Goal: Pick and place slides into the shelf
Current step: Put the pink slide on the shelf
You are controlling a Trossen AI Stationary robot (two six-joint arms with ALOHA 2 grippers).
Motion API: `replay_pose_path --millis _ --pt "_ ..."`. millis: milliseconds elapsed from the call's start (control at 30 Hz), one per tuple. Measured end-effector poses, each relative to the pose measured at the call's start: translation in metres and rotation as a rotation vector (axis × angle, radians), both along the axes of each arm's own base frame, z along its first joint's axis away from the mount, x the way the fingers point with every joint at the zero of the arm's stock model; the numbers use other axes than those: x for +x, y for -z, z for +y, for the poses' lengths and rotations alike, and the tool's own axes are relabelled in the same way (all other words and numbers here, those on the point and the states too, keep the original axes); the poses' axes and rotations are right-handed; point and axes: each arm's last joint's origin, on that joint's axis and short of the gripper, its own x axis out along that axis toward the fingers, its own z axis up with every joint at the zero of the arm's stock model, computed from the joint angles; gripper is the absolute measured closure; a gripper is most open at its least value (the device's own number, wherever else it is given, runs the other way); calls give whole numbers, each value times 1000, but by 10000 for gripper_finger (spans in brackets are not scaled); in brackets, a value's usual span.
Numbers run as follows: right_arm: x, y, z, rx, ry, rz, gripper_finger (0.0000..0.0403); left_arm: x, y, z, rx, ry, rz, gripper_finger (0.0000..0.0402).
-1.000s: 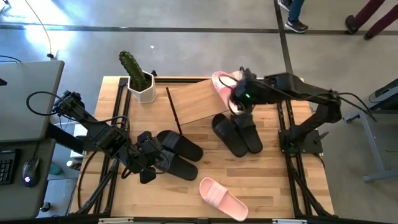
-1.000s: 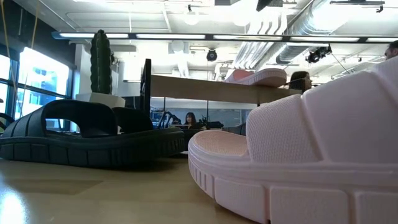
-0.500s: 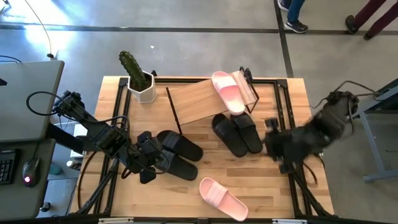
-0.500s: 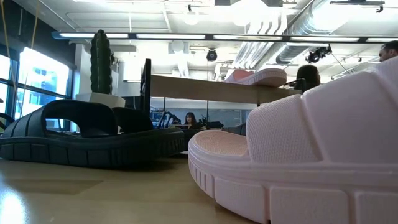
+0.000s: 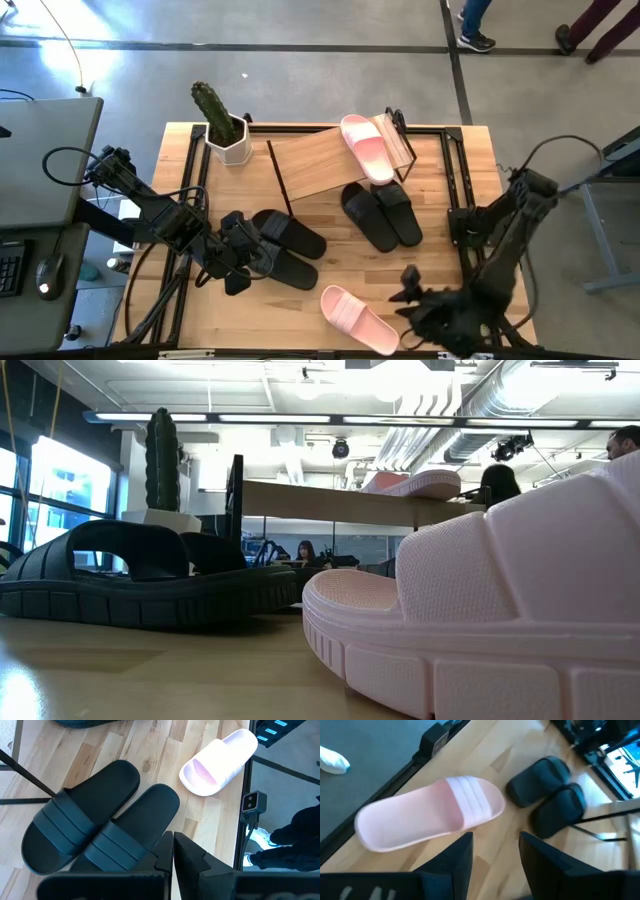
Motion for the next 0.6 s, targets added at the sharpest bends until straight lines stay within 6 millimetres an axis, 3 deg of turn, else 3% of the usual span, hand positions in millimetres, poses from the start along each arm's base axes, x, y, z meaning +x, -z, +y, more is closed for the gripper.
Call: replay_pose_path --millis 333,600 --pt "38 85 21 -38 31 47 253 0 0 0 0 0 0 399" --pt "63 127 19 -92 87 79 253 0 0 0 0 0 0 399"
